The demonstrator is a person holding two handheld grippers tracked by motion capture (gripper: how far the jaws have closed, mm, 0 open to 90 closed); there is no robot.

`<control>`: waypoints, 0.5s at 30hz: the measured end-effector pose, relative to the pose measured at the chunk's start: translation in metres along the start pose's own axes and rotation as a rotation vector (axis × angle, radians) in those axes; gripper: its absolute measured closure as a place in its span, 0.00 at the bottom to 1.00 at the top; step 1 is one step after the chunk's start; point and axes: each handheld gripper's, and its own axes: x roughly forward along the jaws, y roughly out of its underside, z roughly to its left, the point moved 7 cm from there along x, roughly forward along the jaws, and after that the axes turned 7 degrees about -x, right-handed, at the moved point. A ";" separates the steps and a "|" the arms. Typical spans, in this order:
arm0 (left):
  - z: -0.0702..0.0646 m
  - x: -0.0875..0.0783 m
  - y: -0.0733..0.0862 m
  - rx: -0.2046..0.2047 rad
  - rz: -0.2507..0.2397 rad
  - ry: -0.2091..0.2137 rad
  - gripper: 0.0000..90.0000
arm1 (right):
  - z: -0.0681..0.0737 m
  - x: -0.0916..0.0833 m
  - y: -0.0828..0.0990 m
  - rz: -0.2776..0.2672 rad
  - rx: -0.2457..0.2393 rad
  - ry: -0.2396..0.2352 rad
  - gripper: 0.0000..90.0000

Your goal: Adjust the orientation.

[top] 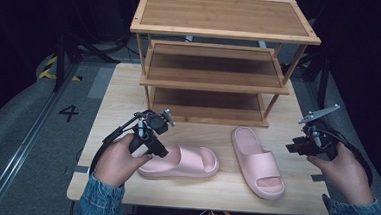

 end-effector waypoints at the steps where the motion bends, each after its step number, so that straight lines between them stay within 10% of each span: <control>1: 0.001 0.001 0.000 -0.004 0.002 0.006 0.57 | 0.000 0.000 0.000 0.002 0.003 0.000 0.65; 7: -0.010 -0.003 -0.003 0.005 0.000 0.032 0.57 | -0.002 0.005 0.003 0.012 0.011 0.003 0.63; 15: -0.021 0.013 -0.013 0.132 0.050 0.052 0.72 | -0.002 0.008 0.010 0.033 0.020 0.001 0.61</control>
